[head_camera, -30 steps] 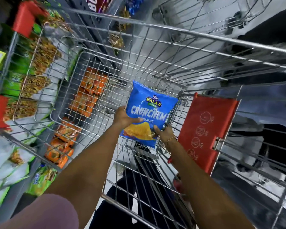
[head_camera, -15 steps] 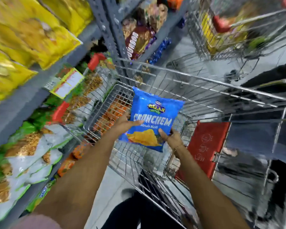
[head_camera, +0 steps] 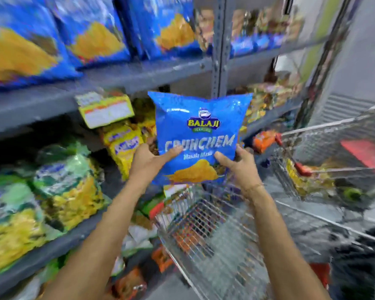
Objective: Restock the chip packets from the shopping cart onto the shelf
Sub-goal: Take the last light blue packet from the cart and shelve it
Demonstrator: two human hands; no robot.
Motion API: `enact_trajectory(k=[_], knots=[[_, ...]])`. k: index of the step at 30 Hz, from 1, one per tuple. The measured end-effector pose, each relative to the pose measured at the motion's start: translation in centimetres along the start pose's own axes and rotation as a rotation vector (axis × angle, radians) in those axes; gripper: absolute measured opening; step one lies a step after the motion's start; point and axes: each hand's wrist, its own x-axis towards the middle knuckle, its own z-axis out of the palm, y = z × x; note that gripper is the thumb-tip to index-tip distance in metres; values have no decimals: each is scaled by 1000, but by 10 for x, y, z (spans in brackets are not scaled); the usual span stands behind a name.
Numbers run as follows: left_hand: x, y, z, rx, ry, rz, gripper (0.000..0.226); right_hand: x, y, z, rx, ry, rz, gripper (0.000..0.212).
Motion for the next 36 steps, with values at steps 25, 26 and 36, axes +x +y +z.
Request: enact_trajectory(k=[25, 26, 36], knots=[[125, 205, -124, 259, 474, 295, 51, 199, -219, 167, 220, -358, -231, 73], [132, 203, -121, 242, 459, 290, 55, 208, -217, 167, 232, -352, -230, 65], [177, 174, -115, 323, 444, 323, 88, 258, -190, 181, 234, -256, -278, 75]])
